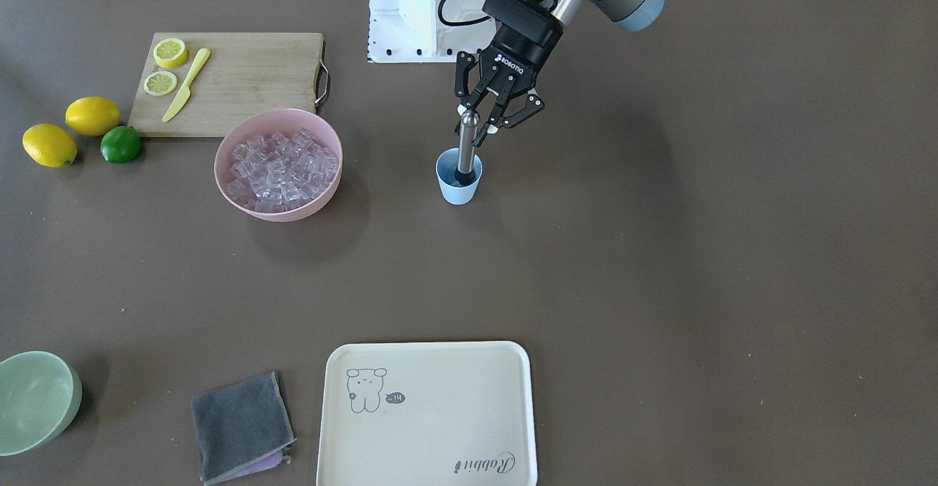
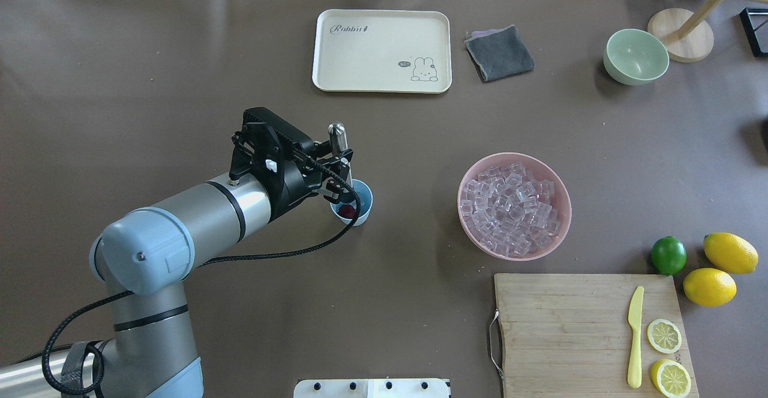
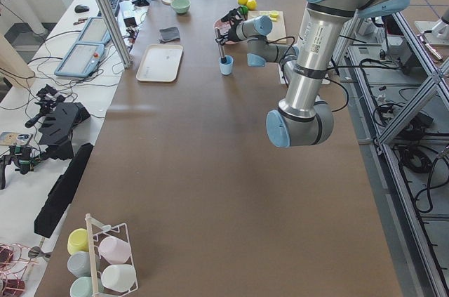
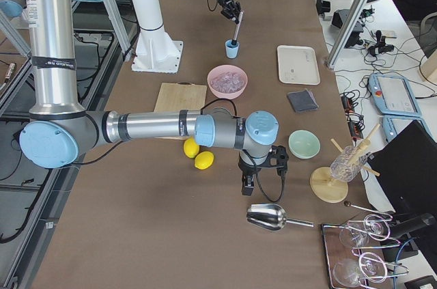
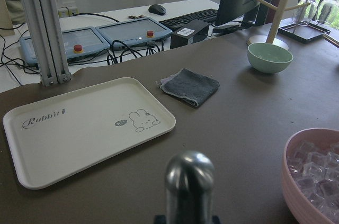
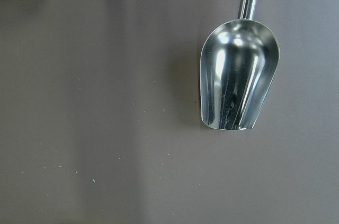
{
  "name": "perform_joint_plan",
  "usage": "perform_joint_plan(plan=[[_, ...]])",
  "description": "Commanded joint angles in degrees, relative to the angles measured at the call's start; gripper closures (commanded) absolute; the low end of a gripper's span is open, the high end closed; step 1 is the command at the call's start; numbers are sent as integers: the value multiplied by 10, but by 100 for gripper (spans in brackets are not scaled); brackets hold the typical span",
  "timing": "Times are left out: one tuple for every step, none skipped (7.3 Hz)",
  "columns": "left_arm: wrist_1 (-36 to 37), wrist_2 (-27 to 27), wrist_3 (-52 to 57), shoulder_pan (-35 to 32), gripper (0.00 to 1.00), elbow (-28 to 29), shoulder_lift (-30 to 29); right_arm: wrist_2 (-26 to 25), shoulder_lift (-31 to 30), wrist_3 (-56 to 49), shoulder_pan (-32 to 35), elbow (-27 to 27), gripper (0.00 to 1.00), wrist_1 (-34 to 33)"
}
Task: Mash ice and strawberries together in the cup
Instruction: 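Press the rod down into the cup onto the ice and strawberry, then lift the rod out of the cup and move it back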
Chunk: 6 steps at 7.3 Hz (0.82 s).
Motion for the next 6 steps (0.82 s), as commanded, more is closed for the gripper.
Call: perform_joint_plan(plan=[[11, -7, 0, -4, 69, -27, -2, 0, 0, 0, 0, -2, 0, 0], [69, -39, -6, -25, 69, -56, -4, 0, -1, 0, 0, -2, 0, 1], [121, -140, -56, -89, 69, -60, -5, 0, -1, 0, 0, -3, 0, 1], [182, -282, -74, -178, 69, -57, 0, 1, -1, 0, 0, -3, 0, 2], [224, -412, -79, -267, 69, -51, 23, 2, -1, -1, 0, -2, 0, 2], [255, -543, -80, -358, 69, -25, 45, 1, -3, -2, 0, -3, 0, 2]])
